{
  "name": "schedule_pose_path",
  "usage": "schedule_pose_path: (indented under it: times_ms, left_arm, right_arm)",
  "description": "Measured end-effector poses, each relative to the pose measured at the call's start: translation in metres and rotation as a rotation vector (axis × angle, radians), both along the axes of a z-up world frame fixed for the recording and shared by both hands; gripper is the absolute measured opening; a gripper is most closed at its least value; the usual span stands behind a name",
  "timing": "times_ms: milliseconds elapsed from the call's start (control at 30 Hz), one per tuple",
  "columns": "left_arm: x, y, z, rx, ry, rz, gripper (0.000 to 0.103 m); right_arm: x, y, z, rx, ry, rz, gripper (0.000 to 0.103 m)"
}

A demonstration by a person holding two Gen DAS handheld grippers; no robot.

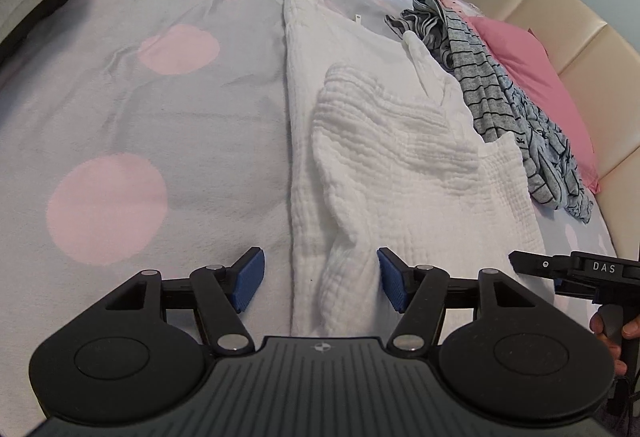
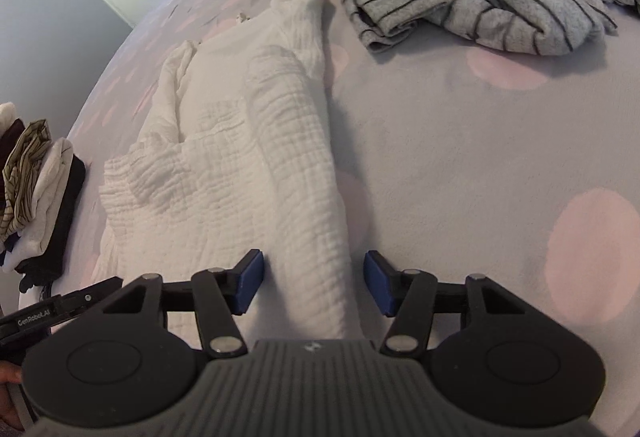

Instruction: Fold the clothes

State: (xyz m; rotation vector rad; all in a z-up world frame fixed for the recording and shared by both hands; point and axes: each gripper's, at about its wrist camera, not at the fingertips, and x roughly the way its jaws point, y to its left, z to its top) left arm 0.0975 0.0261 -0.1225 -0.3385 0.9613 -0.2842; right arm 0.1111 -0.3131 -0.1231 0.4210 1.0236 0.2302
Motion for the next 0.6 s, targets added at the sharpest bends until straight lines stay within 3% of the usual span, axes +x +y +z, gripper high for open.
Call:
schedule_pose_path:
  times_ms: [67,167,233,333,600]
  left_arm:
    - [0.002,-0.008,-0.003,0.004,-0.022,-0.025,0.059]
    - [0.004,-0.015,-0.006,0.007,-0.040,-0.048,0.051]
    - [0.007,-0.014,-0.004,-0.019,-0.027,-0.058,0.035]
    - [0.010,-0.011,0.000,-0.046,-0.015,-0.068,0.025]
    - [0.003,0.009,0.040,-0.118,-0.075,-0.068,0.019]
  right_arm:
    - [0.002,0.007,0.000,-0.006,-0.006,0.020,0.047]
    - [0.007,0.017,0.000,-0.018,-0.014,0.041,0.037]
    - [0.010,0.020,0.001,-0.028,-0.013,0.045,0.032]
    - [0.012,0.021,0.005,-0.021,-0.013,0.047,0.028]
    - [0.012,0.016,0.043,0.145,-0.038,0.036,0.024]
